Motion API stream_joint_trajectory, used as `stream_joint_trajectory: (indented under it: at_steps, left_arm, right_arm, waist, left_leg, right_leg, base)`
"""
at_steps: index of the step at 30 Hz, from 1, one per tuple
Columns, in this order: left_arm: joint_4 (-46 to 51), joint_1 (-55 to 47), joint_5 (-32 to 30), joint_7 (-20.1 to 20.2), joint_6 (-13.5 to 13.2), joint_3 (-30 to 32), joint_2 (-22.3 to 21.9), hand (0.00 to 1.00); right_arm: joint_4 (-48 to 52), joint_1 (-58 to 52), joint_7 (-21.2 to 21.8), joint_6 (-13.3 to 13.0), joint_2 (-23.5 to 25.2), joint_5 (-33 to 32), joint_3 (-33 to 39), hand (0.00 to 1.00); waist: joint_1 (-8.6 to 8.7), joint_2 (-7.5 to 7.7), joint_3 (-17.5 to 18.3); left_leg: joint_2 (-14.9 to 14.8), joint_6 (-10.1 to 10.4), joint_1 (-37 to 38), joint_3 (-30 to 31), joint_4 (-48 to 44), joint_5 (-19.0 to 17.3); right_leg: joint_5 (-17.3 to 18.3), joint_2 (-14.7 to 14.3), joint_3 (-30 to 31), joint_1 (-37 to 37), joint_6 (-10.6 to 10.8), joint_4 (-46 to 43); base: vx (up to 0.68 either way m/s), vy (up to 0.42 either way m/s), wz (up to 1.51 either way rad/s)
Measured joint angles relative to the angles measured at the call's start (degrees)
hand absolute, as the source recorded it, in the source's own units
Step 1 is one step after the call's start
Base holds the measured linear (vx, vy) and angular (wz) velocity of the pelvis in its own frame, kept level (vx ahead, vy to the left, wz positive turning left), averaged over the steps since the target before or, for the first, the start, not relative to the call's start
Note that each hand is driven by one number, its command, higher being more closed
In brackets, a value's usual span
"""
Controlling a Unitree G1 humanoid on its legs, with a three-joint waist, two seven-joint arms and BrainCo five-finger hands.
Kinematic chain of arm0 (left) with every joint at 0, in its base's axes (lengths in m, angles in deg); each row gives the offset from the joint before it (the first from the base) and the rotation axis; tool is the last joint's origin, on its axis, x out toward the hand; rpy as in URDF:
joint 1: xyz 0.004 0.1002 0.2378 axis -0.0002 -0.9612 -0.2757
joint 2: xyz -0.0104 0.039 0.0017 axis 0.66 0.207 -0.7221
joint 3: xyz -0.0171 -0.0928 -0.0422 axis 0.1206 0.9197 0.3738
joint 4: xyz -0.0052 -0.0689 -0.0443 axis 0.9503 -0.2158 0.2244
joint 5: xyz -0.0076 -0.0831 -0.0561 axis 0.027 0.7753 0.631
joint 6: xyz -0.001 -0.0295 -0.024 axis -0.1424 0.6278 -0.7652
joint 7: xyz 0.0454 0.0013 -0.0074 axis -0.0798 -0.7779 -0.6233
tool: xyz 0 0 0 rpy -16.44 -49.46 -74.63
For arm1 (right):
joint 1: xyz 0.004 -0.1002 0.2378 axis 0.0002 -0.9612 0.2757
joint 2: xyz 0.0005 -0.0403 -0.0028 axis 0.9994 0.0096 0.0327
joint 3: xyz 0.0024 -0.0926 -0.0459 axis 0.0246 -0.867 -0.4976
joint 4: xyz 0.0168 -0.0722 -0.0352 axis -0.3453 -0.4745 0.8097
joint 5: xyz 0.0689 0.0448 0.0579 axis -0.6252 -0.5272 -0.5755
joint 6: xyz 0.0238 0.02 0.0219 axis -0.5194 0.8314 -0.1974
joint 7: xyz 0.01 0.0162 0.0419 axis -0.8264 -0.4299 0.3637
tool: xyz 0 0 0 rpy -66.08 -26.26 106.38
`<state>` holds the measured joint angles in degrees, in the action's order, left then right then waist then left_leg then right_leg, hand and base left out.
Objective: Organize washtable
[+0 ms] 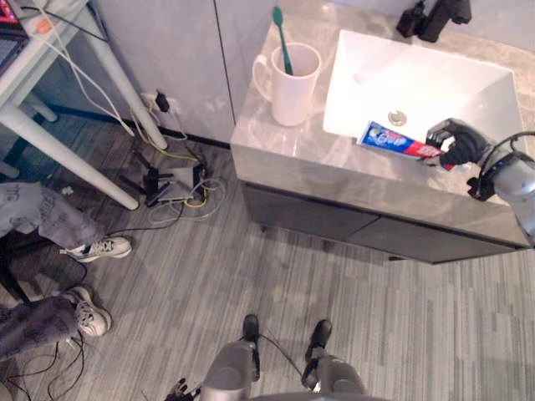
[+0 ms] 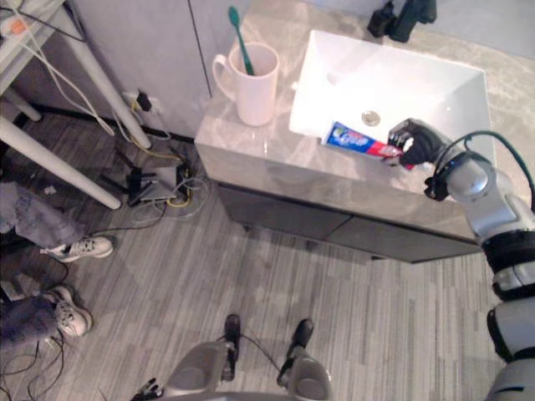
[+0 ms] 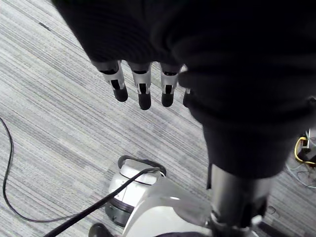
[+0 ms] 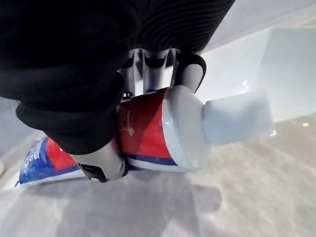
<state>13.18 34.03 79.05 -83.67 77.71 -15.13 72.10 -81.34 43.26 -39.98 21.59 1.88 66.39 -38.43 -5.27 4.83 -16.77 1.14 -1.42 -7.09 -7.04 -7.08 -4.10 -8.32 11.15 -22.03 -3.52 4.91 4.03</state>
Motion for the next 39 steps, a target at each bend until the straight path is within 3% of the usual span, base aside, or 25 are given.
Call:
stream_joint_trajectory:
  at_steps: [4, 7, 11, 12, 13, 14, 15, 16, 19, 22, 24, 26, 32, 34, 39]
  left_arm:
    - [1.32, 0.00, 0.22, -1.22, 0.07, 5.79, -1.07, 0.00]
    - [5.55, 0.81, 3.35, -3.70, 0.79, 17.43, -0.11, 0.00]
    - [14.32, 7.46, 8.27, -7.28, 1.46, 31.99, 7.67, 0.00]
    - [15.08, 12.41, 10.24, -8.91, 1.21, 34.92, 14.72, 0.00]
    - [15.70, 15.91, 11.92, -9.27, 1.20, 32.24, 22.10, 0.00]
    - [17.26, 16.91, 11.88, -9.98, 0.59, 30.19, 25.05, 0.00]
    - [25.08, 17.47, 11.32, -11.33, -0.99, 28.07, 27.03, 0.00]
    - [36.25, 17.14, 10.83, -11.85, -1.84, 29.20, 23.99, 0.00]
    - [45.78, 16.85, 8.05, -12.42, -4.24, 26.83, 17.48, 0.00]
    - [48.80, 17.11, 7.49, -12.34, -3.34, 22.21, 18.25, 0.00]
    - [54.33, 18.15, 7.51, -11.60, -3.14, 15.78, 20.48, 0.00]
    - [58.58, 21.38, 9.10, -8.27, -3.20, 6.75, 23.62, 0.00]
    - [64.31, 29.35, 15.80, 0.21, -2.58, -12.70, 23.75, 0.00]
    - [64.31, 29.36, 16.96, 1.60, -1.82, -15.04, 23.03, 0.00]
    - [64.33, 29.38, 20.78, 2.88, -0.47, -18.32, 21.90, 0.00]
  right_arm:
    - [1.21, 0.21, -4.91, 0.37, 2.17, -1.40, 11.27, 1.00]
    - [6.93, 0.52, -9.18, 1.13, 4.97, -2.50, 17.69, 1.00]
    - [14.25, 0.43, -11.58, 0.93, 9.46, -2.54, 20.32, 1.00]
    - [16.01, 0.09, -12.60, 0.92, 12.88, -2.61, 20.00, 1.00]
    - [18.64, -1.00, -12.56, 0.96, 16.23, -2.92, 19.90, 1.00]
    - [20.60, -2.08, -12.68, 1.01, 17.53, -2.98, 19.97, 1.00]
    - [24.95, -5.31, -12.85, 0.63, 18.95, -3.04, 20.27, 1.00]
    - [27.34, -8.07, -12.84, -0.20, 18.94, -2.98, 20.38, 1.00]
    - [29.36, -10.46, -12.83, -0.08, 19.50, -3.00, 20.54, 1.00]
    - [29.72, -10.79, -12.40, 0.01, 19.72, -3.57, 21.04, 1.00]
    - [33.07, -12.07, -10.92, 0.13, 21.21, -5.16, 21.18, 1.00]
    - [36.82, -12.19, -8.78, 0.06, 24.40, -6.86, 17.71, 1.00]
    - [43.37, -16.30, -3.29, 0.01, 31.19, -7.86, 7.06, 1.00]
    - [43.38, -17.06, -2.49, 0.14, 33.16, -9.28, 4.74, 1.00]
    - [45.51, -20.80, -0.14, 0.90, 35.69, -11.26, 1.11, 1.00]
  waist:
    - [0.92, 0.04, 0.21]
    - [1.26, 0.17, 2.78]
    - [1.19, -0.17, 5.88]
    - [1.28, -0.28, 7.43]
    - [0.99, -0.05, 8.68]
    - [1.04, -0.05, 9.06]
    - [1.10, -0.36, 9.91]
    - [1.11, -0.93, 10.80]
    - [1.19, -2.89, 12.31]
    - [0.98, -3.17, 12.66]
    - [0.79, -3.11, 12.87]
    - [0.82, -3.54, 13.45]
    - [2.06, -4.14, 14.49]
    - [2.93, -4.18, 14.51]
    - [3.24, -4.25, 14.64]
  left_leg:
    - [0.19, -0.05, 1.25, 0.92, 0.51, 0.45]
    - [-0.05, -0.08, 2.15, 0.88, 1.26, 0.54]
    - [-0.28, 0.14, 3.53, 0.18, 1.69, 0.59]
    - [-0.41, 0.36, 4.10, 0.47, 2.10, 0.74]
    - [-0.56, 0.74, 4.46, 0.39, 2.68, 1.11]
    - [-0.55, 0.74, 4.51, 0.27, 2.73, 1.16]
    - [-0.46, 0.72, 4.53, 0.14, 2.83, 1.14]
    - [-0.01, 0.72, 5.08, 0.17, 3.83, 1.15]
    - [0.96, -0.01, 6.77, 0.29, 5.21, 1.80]
    - [0.85, 0.24, 7.74, 0.88, 6.36, 2.27]
    - [0.74, 0.56, 7.95, 1.30, 7.06, 2.73]
    - [0.73, 0.69, 7.95, 1.36, 7.11, 2.86]
    - [0.89, 0.69, 9.52, 1.30, 7.35, 2.85]
    - [0.86, 0.62, 9.74, 1.19, 7.59, 2.94]
    - [0.66, 0.58, 10.37, -0.51, 8.82, 3.42]
  right_leg:
    - [-0.06, 0.07, -0.95, 1.63, -0.09, 0.23]
    - [-0.06, -0.21, -0.85, 2.27, -0.08, 0.48]
    - [0.03, -0.61, -0.62, 3.59, -0.04, 1.59]
    - [0.11, -0.83, -0.48, 4.06, 0.03, 1.58]
    - [0.16, -0.92, 0.03, 4.14, -0.04, 1.55]
    - [0.19, -0.92, 0.26, 4.11, -0.05, 1.55]
    - [0.30, -0.76, 0.33, 4.08, -0.16, 1.58]
    - [0.78, -0.29, 0.20, 4.26, -0.62, 1.57]
    - [1.24, 0.56, -0.07, 5.41, 0.21, 1.55]
    - [1.25, 0.31, -0.69, 6.16, 0.67, 1.55]
    - [1.32, 0.12, -1.05, 6.22, 0.65, 1.55]
    - [1.32, 0.14, -1.11, 6.26, 0.65, 1.55]
    - [1.85, 0.45, -0.90, 7.42, 0.89, 0.98]
    - [2.10, 0.48, -0.67, 7.31, 1.20, 0.58]
    - [2.09, 0.26, 1.38, 6.07, 1.17, 0.01]
  base:
    - [-0.02, 0.008, 0.12]
    - [-0.01, 0.003, 0.00]
    - [-0.01, -0.014, -0.03]
    - [-0.03, -0.032, -0.09]
    - [-0.04, -0.027, -0.09]
    - [-0.03, -0.018, -0.08]
    - [-0.04, 0.021, 0.00]
    - [-0.03, 0.040, 0.02]
    - [0.02, 0.065, 0.05]
    - [0.01, -0.009, 0.10]
    - [0.01, -0.031, 0.10]
    - [0.00, -0.007, 0.05]
    - [-0.02, -0.003, -0.02]
    - [-0.06, -0.014, -0.04]
    - [-0.05, -0.007, -0.19]
